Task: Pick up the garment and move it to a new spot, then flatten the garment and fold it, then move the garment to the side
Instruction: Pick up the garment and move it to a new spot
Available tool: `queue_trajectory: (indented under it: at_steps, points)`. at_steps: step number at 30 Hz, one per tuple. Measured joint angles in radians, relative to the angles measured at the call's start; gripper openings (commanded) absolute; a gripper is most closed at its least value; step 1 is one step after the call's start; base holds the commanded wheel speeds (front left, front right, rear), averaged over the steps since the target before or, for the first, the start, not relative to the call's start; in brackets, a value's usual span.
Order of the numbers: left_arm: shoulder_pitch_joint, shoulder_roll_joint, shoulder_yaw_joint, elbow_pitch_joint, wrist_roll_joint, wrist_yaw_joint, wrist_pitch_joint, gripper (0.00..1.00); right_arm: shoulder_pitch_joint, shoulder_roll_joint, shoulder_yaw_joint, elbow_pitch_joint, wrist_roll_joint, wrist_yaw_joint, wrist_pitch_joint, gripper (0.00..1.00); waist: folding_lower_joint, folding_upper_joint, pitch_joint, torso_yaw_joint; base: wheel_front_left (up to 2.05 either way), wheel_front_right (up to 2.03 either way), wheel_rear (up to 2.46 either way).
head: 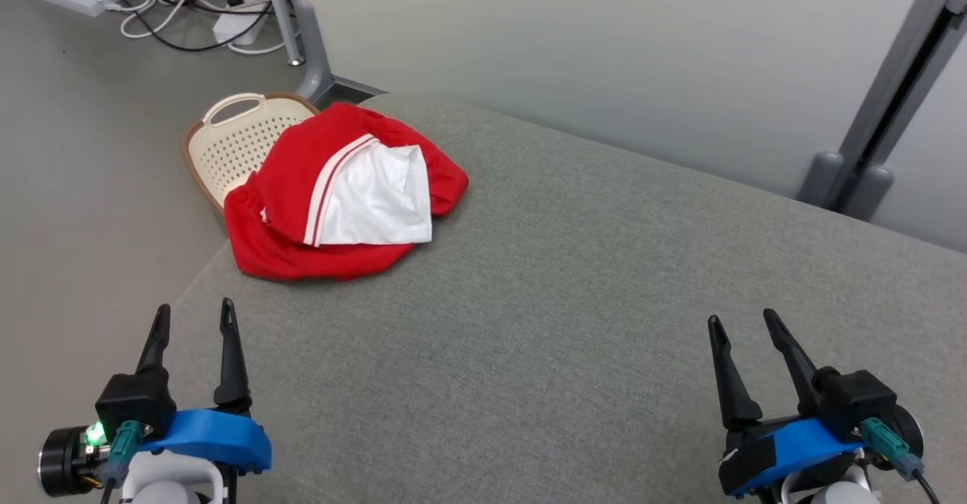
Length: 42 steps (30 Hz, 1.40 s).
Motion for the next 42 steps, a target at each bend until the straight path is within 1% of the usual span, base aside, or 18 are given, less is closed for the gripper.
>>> queue_trajectory:
  at_steps: [4,7,11,16,20,25,29,33,36,40,42]
  points:
    - [0.008,0.006,0.006,-0.008,-0.009,0.001,0.004,1.00,0.000,0.000,-0.003,0.002,0.000,0.000,0.000,1.00,0.0000,0.0000,0.003,0.034,0.00,0.00,0.00]
    - [0.018,0.009,0.010,-0.013,-0.017,0.004,0.004,1.00,0.000,0.000,-0.002,0.007,0.000,0.000,0.000,1.00,0.0000,0.0000,0.005,0.044,0.00,0.00,0.00]
    - [0.021,0.013,0.014,-0.016,-0.026,0.006,0.004,1.00,0.000,0.000,0.004,0.008,0.001,0.000,0.000,1.00,0.0000,0.0000,0.010,0.044,0.00,0.00,0.00]
    - [0.015,0.021,0.019,-0.014,-0.037,0.004,0.003,1.00,-0.003,0.000,0.007,0.004,-0.005,0.000,0.000,1.00,0.0000,0.0000,0.025,0.023,0.00,0.00,0.00]
    - [-0.041,0.044,0.030,-0.005,-0.047,-0.010,-0.001,1.00,-0.011,0.000,0.004,-0.005,-0.025,0.000,0.000,1.00,0.0000,0.0000,0.051,-0.004,0.00,0.00,0.00]
    - [-0.139,0.077,0.075,0.015,-0.082,-0.021,-0.011,1.00,-0.042,0.000,-0.001,-0.046,-0.067,0.000,0.016,1.00,0.0001,0.0000,0.108,-0.054,0.00,0.00,0.00]
    - [-0.233,0.111,0.127,0.033,-0.112,-0.023,-0.020,1.00,-0.056,0.000,-0.005,-0.101,-0.105,0.000,0.043,1.00,0.0001,0.0000,0.171,-0.104,0.00,0.00,0.00]
    - [-0.326,0.144,0.163,0.070,-0.133,-0.038,-0.024,1.00,-0.079,-0.001,-0.011,-0.178,-0.140,0.000,0.072,1.00,0.0002,0.0000,0.241,-0.155,0.00,0.00,0.00]
    - [-0.395,0.175,0.185,0.113,-0.149,-0.058,-0.026,1.00,-0.090,-0.001,-0.014,-0.238,-0.163,0.000,0.090,1.00,0.0001,0.0000,0.290,-0.187,0.00,0.00,0.00]
    - [-0.492,0.220,0.212,0.216,-0.174,-0.097,-0.027,1.00,-0.105,-0.001,-0.008,-0.304,-0.180,0.000,0.117,1.00,0.0003,0.0000,0.352,-0.223,0.00,0.00,0.00]
    - [-0.539,0.231,0.214,0.271,-0.189,-0.112,-0.027,1.00,-0.111,-0.002,-0.005,-0.328,-0.183,0.000,0.124,1.00,0.0003,0.0000,0.376,-0.234,0.00,0.00,0.00]
